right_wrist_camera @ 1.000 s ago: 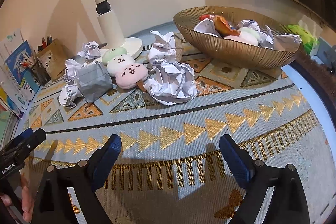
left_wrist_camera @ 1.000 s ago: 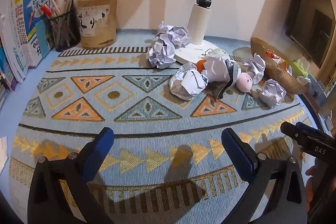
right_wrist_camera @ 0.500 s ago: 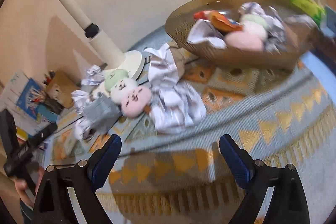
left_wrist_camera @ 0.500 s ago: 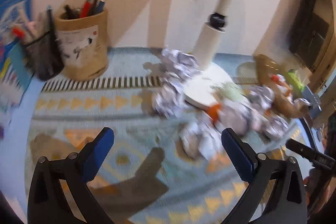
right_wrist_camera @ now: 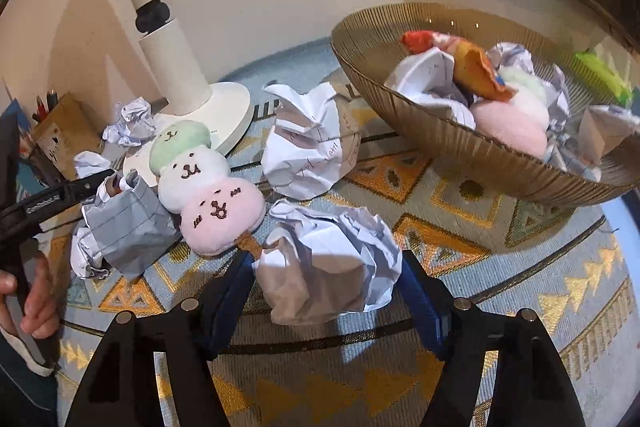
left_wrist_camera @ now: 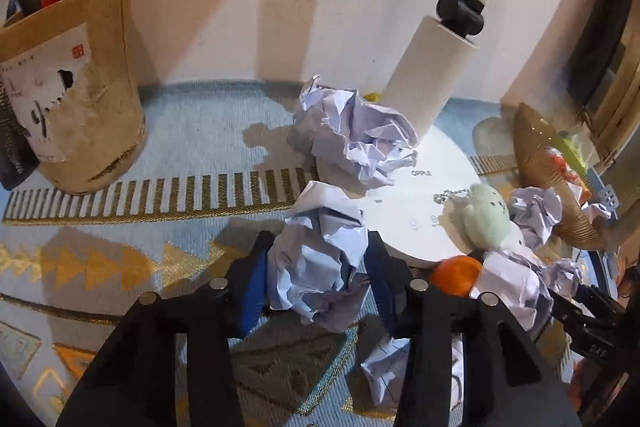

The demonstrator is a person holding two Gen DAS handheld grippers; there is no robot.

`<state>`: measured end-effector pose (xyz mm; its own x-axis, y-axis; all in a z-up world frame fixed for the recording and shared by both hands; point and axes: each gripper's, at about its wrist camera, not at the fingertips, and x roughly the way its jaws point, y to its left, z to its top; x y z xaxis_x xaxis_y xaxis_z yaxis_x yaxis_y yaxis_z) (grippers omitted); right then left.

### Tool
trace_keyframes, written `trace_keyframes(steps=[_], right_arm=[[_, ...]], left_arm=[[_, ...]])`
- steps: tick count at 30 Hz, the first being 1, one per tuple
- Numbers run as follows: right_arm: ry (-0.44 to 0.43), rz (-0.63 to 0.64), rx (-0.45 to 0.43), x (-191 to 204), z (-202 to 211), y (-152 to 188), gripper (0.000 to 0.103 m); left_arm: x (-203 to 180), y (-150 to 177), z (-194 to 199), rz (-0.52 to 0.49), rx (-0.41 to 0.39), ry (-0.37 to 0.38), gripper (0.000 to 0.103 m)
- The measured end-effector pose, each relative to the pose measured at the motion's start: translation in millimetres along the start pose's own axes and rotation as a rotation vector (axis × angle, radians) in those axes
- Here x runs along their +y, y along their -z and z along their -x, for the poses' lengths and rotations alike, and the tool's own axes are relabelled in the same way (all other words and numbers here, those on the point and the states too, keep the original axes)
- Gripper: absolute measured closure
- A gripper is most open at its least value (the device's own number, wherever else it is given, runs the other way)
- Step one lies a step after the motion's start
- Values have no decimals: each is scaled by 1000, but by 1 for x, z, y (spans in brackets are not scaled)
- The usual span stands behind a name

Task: Organize objects
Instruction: 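Grasp a crumpled paper ball with the right gripper while the left grasps another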

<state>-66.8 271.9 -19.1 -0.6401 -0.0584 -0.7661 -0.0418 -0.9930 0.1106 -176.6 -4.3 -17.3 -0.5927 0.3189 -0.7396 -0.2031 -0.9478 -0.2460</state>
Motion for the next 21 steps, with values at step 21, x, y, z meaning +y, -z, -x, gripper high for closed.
trace_keyframes(steps=[21], right_arm=[[-142, 53, 72, -21, 56, 67, 32]], left_arm=[[-54, 103, 108, -61, -51, -47, 65]])
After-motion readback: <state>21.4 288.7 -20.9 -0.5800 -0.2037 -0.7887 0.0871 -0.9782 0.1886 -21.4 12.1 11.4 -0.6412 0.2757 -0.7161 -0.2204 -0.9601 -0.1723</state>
